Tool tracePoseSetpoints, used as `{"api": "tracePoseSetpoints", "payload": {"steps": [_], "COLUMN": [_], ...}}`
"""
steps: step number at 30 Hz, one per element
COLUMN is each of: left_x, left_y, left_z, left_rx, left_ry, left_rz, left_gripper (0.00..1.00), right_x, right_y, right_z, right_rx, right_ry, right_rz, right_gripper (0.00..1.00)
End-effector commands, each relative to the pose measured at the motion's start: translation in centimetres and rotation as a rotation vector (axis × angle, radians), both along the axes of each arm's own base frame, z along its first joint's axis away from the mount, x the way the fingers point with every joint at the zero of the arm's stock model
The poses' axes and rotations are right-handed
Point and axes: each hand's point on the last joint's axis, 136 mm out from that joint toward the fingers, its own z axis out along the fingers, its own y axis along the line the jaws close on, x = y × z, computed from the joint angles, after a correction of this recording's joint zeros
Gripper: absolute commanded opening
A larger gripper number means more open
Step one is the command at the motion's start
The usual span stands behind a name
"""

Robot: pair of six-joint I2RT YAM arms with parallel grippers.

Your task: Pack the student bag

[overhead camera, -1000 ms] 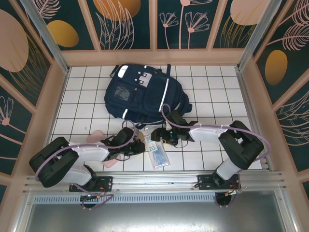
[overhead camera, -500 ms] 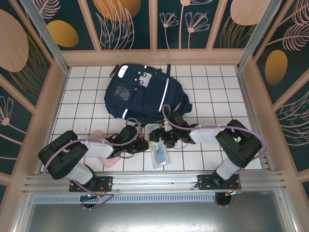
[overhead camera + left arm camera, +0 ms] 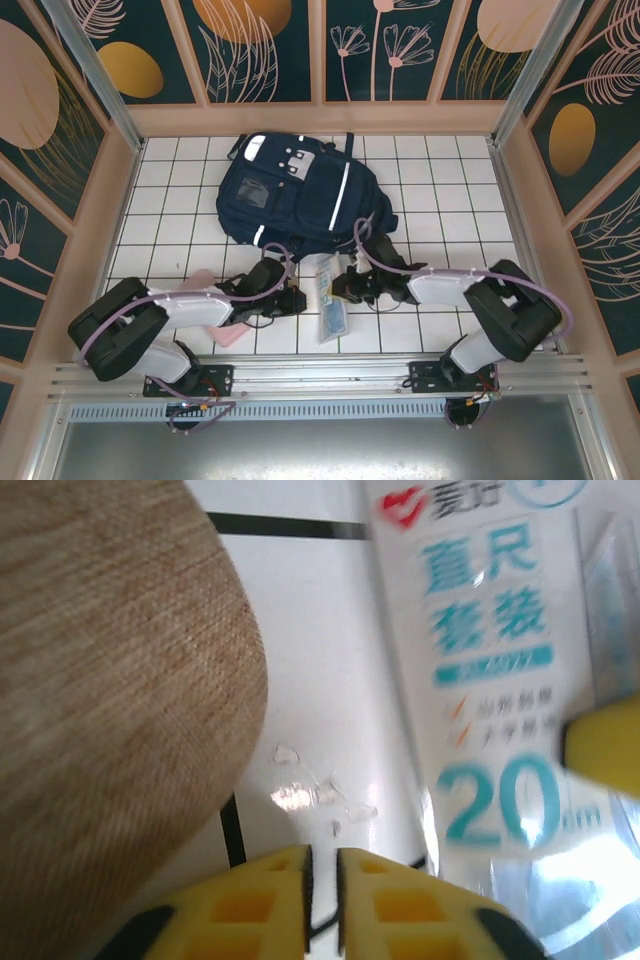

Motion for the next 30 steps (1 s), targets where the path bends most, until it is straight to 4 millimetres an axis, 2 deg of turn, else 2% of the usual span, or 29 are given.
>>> {"api": "tracePoseSetpoints", "payload": {"steps": [1,4,7,9,12,13,15,19,20,25,30], "left_x": [0.4,2.2,5.8,9.3,14.4,16.4,20.1,25.2,26.2,29.5,29.7], "left_y": [-1.1,-2.7,-4.4,-5.4,-6.3,-6.6,-7.3,-9.6,-10.2,-10.8,-11.3], "left_z": [4.7,9.8,13.8,15.3,16.3,16.3,14.9,12.3,11.7,9.5,6.5], "left_rx": [-0.007,-0.018,0.024,0.038,0.019,0.013,0.032,0.068,0.078,0.137,0.148], "left_ry": [-0.071,-0.163,-0.254,-0.272,-0.288,-0.291,-0.271,-0.256,-0.254,-0.260,-0.208], "left_rz": [-0.080,-0.118,-0.112,-0.082,-0.028,-0.013,0.004,-0.006,-0.008,0.020,0.005], "left_gripper": [0.30,0.50,0.63,0.65,0.67,0.67,0.68,0.68,0.68,0.66,0.62], "right_x": [0.9,1.3,1.4,1.7,2.0,2.2,2.3,2.3,2.6,2.0,1.8], "right_y": [-4.6,-7.2,-8.7,-9.0,-9.2,-9.5,-10.1,-10.2,-10.8,-11.1,-11.4], "right_z": [-1.1,-0.8,-0.4,0.3,1.0,1.3,1.8,2.9,3.1,2.8,2.4], "right_rx": [-0.142,-0.197,-0.256,-0.263,-0.263,-0.274,-0.288,-0.263,-0.262,-0.264,-0.269], "right_ry": [-0.054,-0.085,-0.111,-0.140,-0.162,-0.171,-0.197,-0.238,-0.238,-0.224,-0.225], "right_rz": [-0.119,-0.170,-0.193,-0.206,-0.223,-0.237,-0.260,-0.270,-0.296,-0.290,-0.293], "right_gripper": [0.00,0.00,0.00,0.00,0.00,0.00,0.00,0.00,0.00,0.00,0.00]}}
